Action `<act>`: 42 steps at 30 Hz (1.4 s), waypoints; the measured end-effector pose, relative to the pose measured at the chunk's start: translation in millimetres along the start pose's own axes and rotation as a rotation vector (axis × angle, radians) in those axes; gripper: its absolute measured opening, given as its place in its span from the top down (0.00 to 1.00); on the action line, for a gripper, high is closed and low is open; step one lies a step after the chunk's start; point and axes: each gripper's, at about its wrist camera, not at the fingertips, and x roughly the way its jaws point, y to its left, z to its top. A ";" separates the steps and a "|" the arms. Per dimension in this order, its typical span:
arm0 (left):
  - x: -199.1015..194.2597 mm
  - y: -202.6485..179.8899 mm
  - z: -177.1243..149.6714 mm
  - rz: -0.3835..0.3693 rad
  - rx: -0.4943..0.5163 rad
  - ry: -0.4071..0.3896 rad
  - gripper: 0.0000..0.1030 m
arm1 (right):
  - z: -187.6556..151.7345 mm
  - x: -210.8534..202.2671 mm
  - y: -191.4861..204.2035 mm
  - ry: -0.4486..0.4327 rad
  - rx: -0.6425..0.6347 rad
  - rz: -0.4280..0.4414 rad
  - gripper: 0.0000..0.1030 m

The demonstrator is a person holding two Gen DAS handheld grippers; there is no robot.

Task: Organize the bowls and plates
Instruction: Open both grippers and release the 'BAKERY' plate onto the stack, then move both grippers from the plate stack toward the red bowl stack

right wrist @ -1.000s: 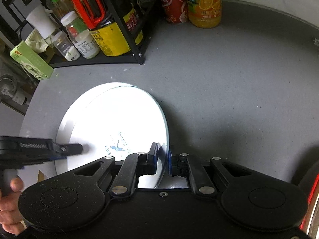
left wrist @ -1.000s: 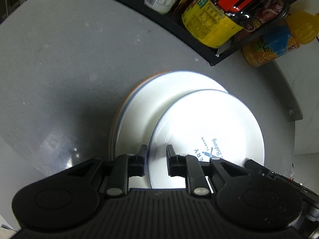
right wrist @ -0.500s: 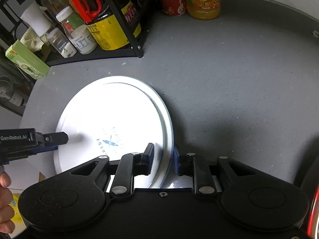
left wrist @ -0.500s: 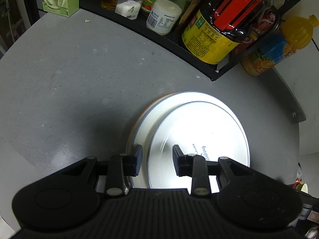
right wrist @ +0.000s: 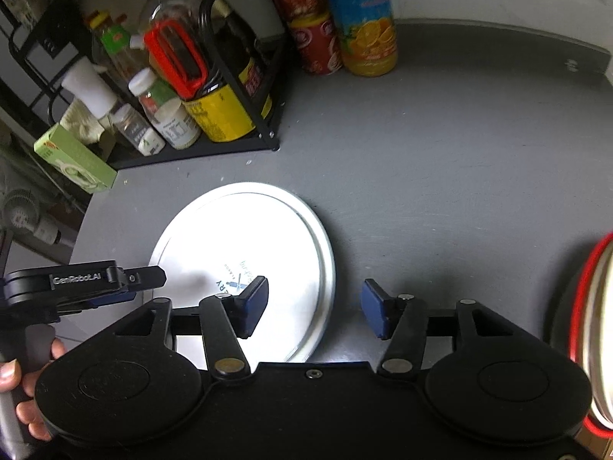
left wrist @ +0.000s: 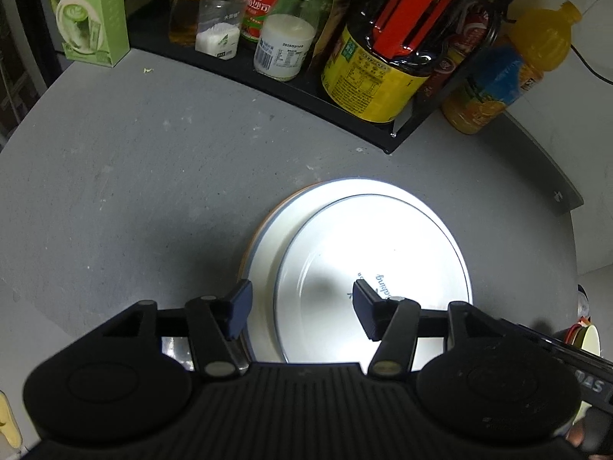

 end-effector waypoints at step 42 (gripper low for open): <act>-39.8 -169.8 -50.2 -0.105 0.187 -0.044 0.17 | -28.6 -130.0 -154.3 -0.174 0.135 -0.022 0.00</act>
